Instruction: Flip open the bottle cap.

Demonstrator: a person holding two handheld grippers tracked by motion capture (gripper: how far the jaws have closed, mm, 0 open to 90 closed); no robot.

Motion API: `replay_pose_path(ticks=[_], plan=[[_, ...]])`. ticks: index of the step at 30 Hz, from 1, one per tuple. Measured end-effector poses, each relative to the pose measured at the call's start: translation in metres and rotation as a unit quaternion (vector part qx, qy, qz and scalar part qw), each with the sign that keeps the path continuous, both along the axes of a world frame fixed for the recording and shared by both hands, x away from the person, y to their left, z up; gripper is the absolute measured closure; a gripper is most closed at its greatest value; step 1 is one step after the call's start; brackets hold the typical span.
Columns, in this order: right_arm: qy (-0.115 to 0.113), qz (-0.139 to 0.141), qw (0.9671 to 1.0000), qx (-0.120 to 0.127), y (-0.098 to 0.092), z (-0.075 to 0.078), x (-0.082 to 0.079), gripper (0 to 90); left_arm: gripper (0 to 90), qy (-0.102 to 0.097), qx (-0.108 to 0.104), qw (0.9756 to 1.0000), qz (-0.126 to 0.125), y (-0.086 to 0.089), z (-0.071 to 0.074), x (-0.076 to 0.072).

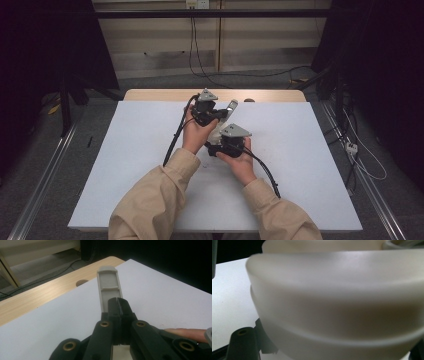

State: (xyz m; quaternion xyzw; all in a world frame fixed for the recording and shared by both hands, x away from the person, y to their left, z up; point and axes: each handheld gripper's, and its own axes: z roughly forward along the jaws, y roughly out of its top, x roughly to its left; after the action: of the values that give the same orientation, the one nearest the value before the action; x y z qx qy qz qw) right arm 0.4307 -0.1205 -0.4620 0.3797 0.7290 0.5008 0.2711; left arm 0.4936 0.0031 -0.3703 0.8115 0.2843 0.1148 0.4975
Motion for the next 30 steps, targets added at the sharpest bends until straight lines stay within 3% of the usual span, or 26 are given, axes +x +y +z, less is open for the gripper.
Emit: replay_pose_path(ticks=[25,30], plan=[[0.001,-0.002,1.0000,-0.001,0.0001,0.0004,-0.0006,18.2,88.8,0.007,0.002,0.9999,-0.007,-0.0010,-0.0002,0.0000],[0.010,0.009,0.9999,0.003,-0.0006,0.0005,0.0000,12.0,85.8,0.010,-0.005,0.9999,-0.004,0.0030,-0.0011,-0.0014]])
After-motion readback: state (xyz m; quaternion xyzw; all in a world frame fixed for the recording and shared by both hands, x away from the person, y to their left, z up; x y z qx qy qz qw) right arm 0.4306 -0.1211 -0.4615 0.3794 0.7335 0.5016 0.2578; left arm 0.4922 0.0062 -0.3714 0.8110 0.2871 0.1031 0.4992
